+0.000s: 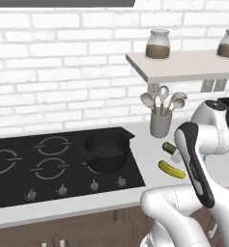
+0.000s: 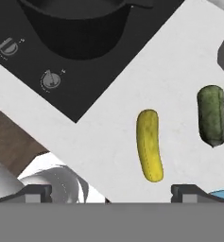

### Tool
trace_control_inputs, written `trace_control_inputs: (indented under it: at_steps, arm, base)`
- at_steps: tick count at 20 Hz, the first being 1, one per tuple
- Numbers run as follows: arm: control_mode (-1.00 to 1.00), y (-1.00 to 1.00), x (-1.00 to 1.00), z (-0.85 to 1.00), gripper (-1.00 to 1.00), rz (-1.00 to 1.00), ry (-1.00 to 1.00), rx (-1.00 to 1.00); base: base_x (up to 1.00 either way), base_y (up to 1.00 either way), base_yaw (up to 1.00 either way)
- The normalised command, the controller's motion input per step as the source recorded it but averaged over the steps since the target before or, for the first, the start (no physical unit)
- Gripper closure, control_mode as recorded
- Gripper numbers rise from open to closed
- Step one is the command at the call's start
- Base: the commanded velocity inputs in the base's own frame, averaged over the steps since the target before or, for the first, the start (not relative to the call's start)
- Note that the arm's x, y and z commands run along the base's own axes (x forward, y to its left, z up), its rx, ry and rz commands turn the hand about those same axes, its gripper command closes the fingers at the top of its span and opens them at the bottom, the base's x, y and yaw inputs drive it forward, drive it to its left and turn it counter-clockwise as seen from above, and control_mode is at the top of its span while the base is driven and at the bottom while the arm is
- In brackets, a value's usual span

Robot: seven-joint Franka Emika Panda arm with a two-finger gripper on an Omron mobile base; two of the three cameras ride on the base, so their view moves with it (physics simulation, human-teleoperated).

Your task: Put the cucumber and cucumber in the pot. Retrieve the spatula and lightly stir the vegetables in the pot.

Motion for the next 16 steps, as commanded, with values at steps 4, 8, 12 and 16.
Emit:
trace_control_inputs:
  at_steps: [4,8,12,16]
  arm:
    - [-1.0,-0.19,0.4,-0.31,-1.0,0.13,0.16,0.0]
    - [-1.0,-0.15,0.31,-0.43,-1.0,0.09,0.16,0.0]
    - [-1.0,-0.05,0.13,-0.43,-1.0,0.05,0.05,0.0]
    - [-1.0,-0.02,0.03,-0.51,-1.0,0.05,-0.01,0.0]
  base:
    - [0.0,0.0,0.0]
    - [0.0,0.0,0.0]
    - [0.0,0.0,0.0]
    - [0.0,0.0,0.0]
